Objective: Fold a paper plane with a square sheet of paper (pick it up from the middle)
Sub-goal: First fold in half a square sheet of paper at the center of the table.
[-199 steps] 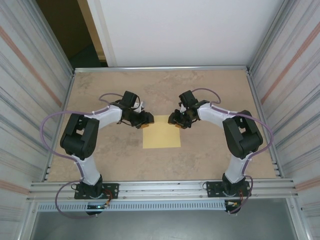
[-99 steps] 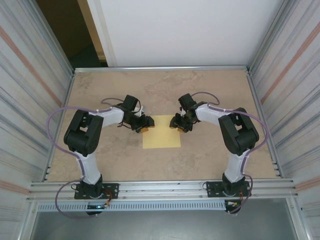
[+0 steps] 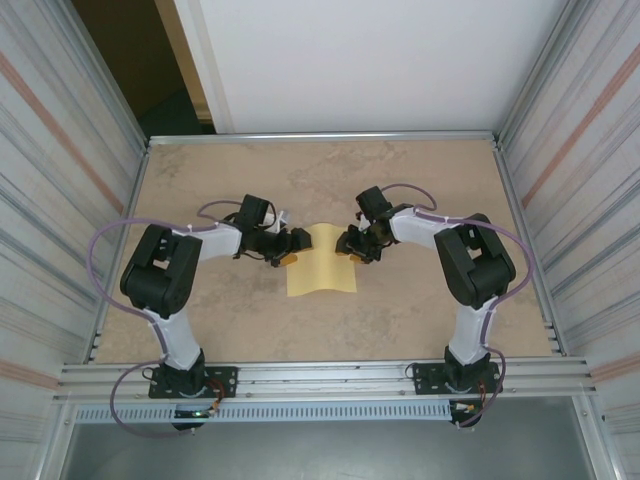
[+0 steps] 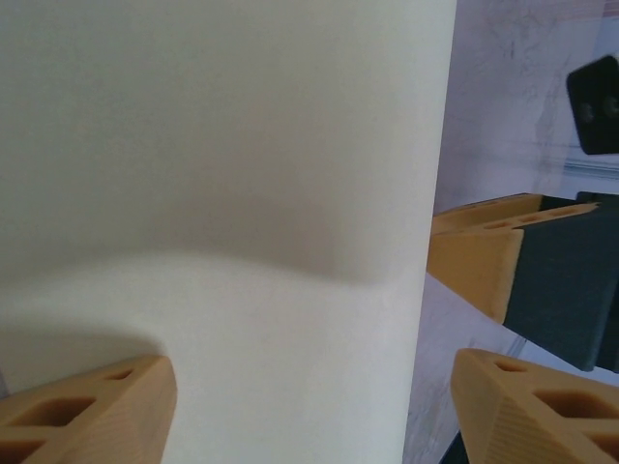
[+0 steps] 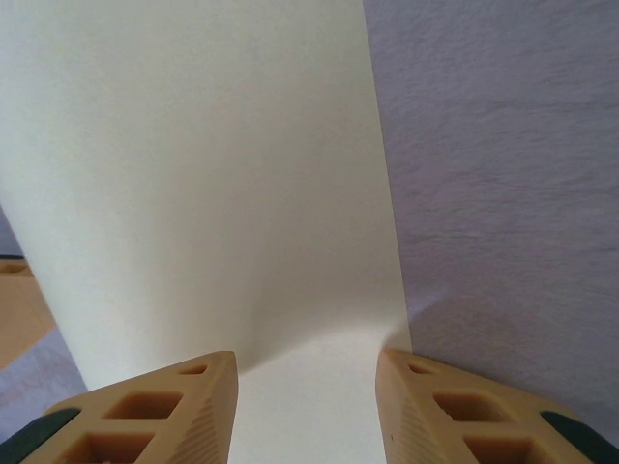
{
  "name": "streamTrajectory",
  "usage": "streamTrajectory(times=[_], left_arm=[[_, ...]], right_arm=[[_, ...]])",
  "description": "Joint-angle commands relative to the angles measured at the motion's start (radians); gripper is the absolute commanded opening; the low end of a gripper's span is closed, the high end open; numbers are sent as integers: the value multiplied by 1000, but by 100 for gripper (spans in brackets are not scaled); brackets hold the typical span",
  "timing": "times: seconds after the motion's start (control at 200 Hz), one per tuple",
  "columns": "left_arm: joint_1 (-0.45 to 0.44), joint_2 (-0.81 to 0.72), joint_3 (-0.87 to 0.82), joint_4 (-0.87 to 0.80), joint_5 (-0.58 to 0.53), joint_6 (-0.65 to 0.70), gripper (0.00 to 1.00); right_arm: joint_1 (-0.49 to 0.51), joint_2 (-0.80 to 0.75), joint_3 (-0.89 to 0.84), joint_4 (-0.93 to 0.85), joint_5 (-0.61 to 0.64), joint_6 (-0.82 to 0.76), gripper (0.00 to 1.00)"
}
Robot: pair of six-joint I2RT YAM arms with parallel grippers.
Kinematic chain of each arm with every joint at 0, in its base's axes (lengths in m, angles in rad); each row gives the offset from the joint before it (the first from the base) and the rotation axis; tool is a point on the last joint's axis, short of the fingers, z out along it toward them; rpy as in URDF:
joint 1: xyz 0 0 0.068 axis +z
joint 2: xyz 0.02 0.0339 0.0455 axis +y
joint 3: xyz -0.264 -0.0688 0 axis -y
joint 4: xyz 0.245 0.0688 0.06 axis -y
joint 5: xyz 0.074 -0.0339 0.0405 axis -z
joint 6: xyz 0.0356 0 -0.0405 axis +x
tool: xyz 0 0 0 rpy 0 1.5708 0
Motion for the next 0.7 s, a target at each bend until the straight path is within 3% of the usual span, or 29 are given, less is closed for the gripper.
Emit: streamTrajectory(times=[0.0,0.2,0.326,0.511,0.697], left_arm=[[8,6,-54,8,-42,2,80],[16,-24,-111,106,-13,-38,93],[20,-45,-112,84,-29,-25,93],[18,-25,-55,-67,-86,21,84],[18,-10,-44,-78,-86,27,73]], right_arm=[[25,62,20,-2,-18,-9,43],[64,108,61,45,-50,28,43],[80,131,75,77,-74,56,43],[91,137,69,132,-116,95,42],[90,129,49,175,-148,117,41]])
